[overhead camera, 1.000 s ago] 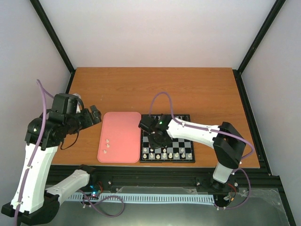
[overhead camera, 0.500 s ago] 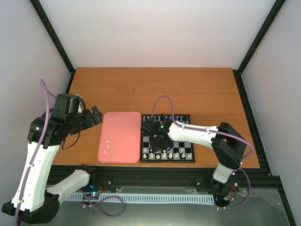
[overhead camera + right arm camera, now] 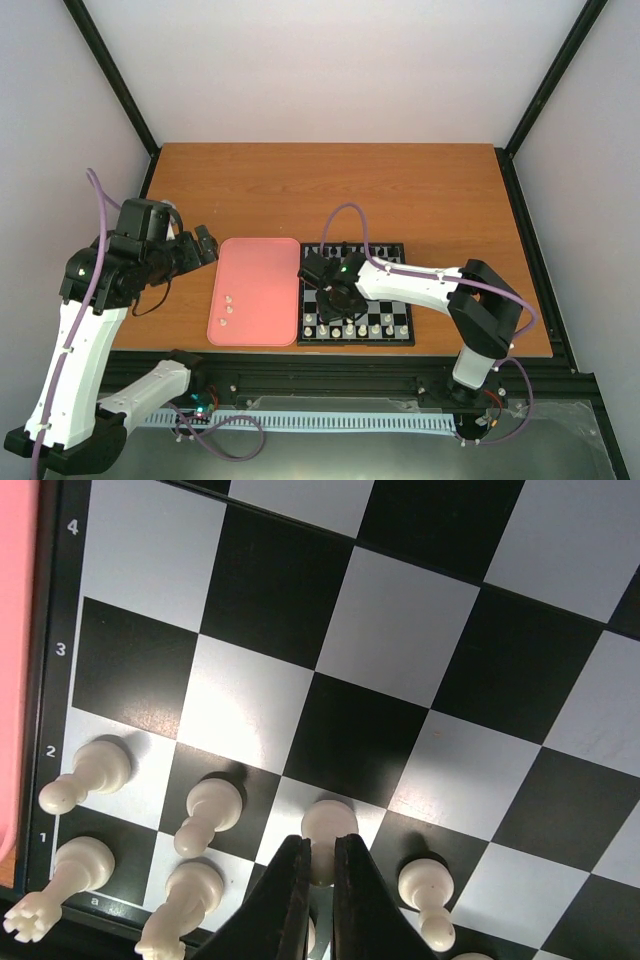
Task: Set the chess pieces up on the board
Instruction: Place the chess piece on the chessboard.
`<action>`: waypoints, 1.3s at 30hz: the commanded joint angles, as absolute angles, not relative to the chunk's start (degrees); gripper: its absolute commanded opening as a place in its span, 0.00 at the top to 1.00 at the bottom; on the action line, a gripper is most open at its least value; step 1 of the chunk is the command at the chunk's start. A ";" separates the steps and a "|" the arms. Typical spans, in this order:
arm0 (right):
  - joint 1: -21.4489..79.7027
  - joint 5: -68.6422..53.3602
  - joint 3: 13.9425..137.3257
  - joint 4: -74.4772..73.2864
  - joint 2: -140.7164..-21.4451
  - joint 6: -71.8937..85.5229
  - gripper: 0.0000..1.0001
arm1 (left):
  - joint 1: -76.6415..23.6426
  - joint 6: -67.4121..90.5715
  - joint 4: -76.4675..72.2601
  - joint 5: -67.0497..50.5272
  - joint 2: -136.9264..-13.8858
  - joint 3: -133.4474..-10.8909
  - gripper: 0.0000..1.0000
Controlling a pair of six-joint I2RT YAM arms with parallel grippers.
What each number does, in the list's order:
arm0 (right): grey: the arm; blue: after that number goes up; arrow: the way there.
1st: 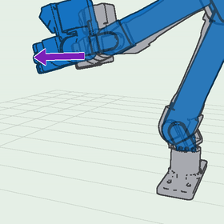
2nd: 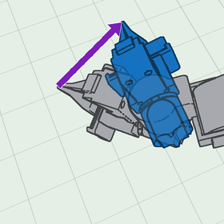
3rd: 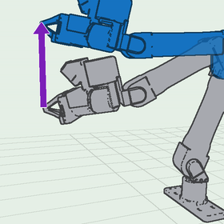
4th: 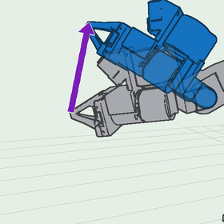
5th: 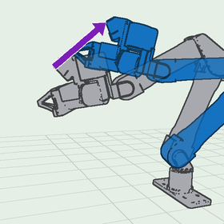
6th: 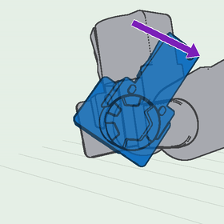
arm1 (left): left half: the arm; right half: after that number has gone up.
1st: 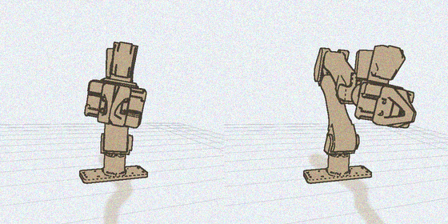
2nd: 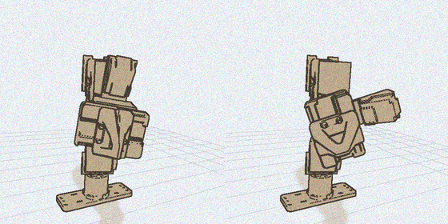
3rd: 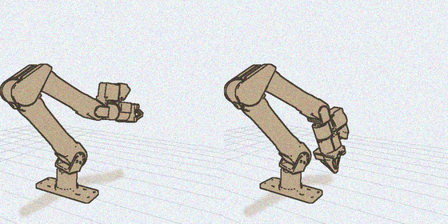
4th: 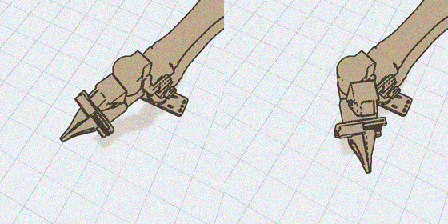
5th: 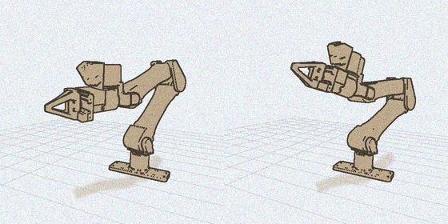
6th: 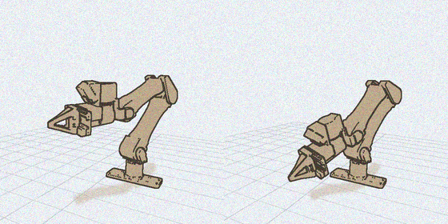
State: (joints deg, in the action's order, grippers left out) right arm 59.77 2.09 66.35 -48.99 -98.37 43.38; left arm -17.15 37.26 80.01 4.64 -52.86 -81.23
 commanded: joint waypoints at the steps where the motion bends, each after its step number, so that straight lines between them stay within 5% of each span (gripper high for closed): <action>1: 59.59 2.21 66.55 -47.98 -99.23 43.60 0.96 | -17.14 37.09 78.75 4.27 -52.73 -80.92 0.00; 19: 59.59 2.97 67.89 -49.64 -100.74 43.95 0.82 | -17.14 36.12 78.42 4.04 -53.02 -80.83 0.00; 39: 59.68 1.63 66.98 -50.58 -97.94 43.86 0.83 | -17.14 36.80 78.23 3.80 -52.36 -80.08 0.00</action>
State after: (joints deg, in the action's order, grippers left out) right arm 59.77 1.39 67.07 -49.98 -100.36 43.44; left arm -17.15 37.23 79.29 4.25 -53.04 -79.96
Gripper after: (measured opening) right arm 0.172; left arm 0.999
